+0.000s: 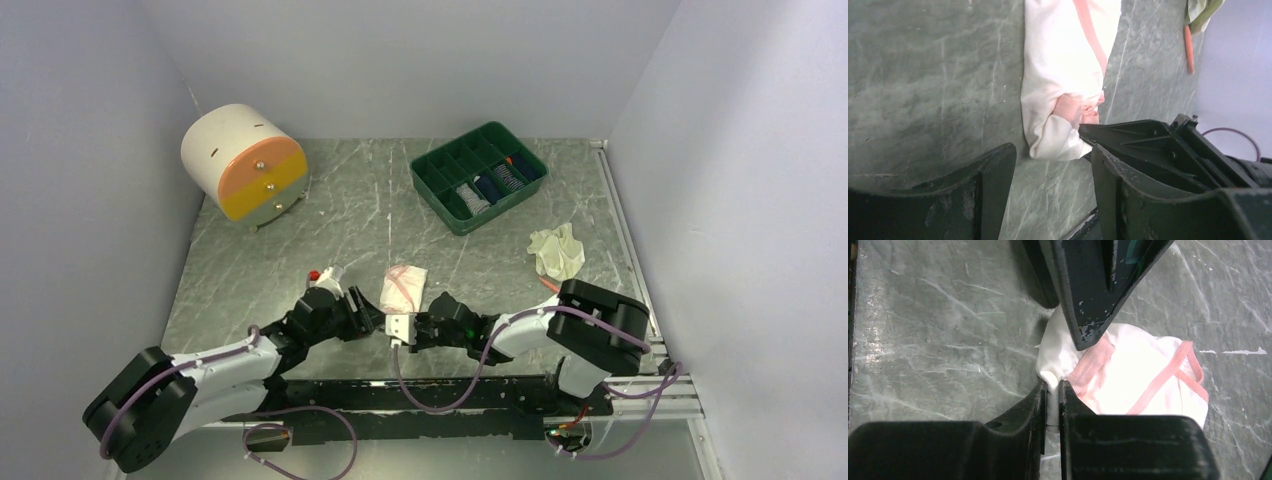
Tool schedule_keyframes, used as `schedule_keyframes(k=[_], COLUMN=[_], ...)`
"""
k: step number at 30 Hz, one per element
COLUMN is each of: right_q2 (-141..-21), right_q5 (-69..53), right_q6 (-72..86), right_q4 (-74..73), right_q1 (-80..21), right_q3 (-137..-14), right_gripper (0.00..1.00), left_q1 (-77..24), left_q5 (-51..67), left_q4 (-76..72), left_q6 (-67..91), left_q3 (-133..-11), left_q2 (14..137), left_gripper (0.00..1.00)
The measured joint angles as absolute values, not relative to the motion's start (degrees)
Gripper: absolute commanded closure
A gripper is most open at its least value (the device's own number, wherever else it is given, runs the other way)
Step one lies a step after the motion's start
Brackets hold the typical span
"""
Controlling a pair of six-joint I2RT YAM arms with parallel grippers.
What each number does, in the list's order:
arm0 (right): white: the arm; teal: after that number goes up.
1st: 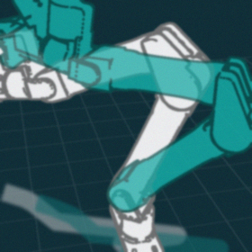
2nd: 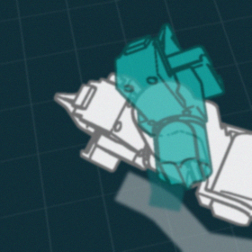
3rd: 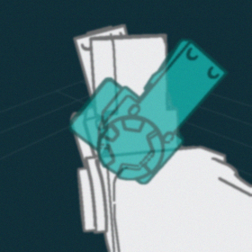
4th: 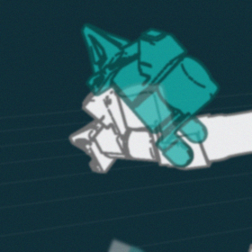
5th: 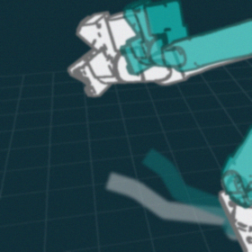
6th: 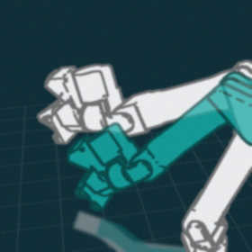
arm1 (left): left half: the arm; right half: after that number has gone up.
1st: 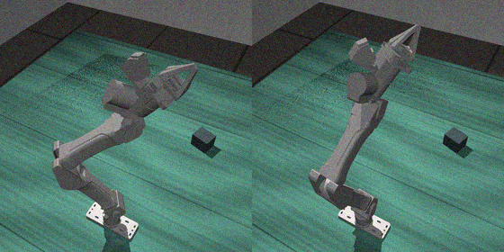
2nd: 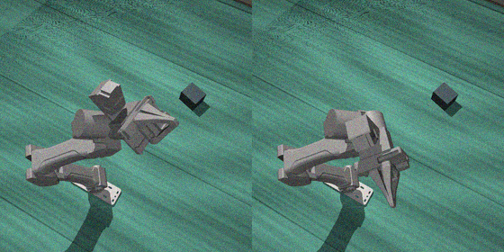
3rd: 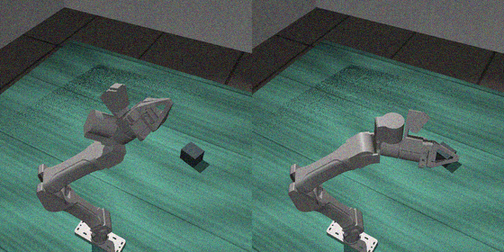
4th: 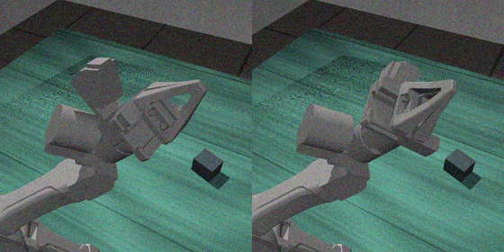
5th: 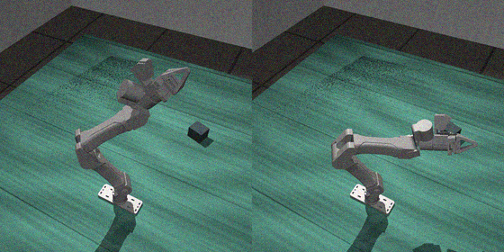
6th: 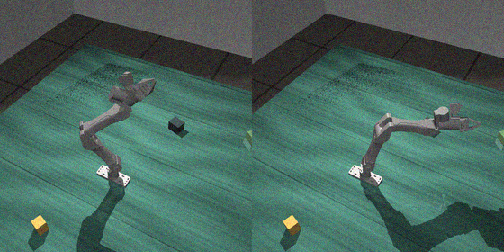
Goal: Roll the underwear
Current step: Roll the underwear to the center of the board.
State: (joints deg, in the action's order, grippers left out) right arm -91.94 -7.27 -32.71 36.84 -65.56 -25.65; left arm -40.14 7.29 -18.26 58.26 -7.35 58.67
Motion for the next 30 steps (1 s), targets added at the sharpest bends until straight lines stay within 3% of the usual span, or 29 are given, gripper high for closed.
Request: schedule_keyframes(k=[7,12,20,26,30], right_q2=[-92.7,-93.3,-93.4,-92.9,-93.4], right_q5=[-7.5,-7.9,-7.8,-2.9,2.0], right_q6=[-31.0,-30.1,-30.7,-36.5,-39.6], right_q4=[40.9,43.1,45.2,44.2,43.4], right_q1=[-65.4,-65.3,-65.8,-69.9,-72.0], right_q3=[-24.3,-23.7,-22.2,-22.5,-23.3], right_gripper=[0.98,0.95,0.6,0.56,0.62], left_q1=[-40.1,-40.1,-40.1,-40.2,-40.2], left_q5=[6.1,6.2,6.2,6.0,5.8], left_q4=[-22.7,-28.1,-31.0,-27.5,-22.6], left_q6=[67.5,70.7,71.4,70.9,69.6], left_q3=[-6.4,-6.9,-8.2,-9.9,-11.5], left_q2=[62.7,69.0,74.5,73.7,71.7], left_gripper=[0.43,0.62,0.94,0.95,0.95])
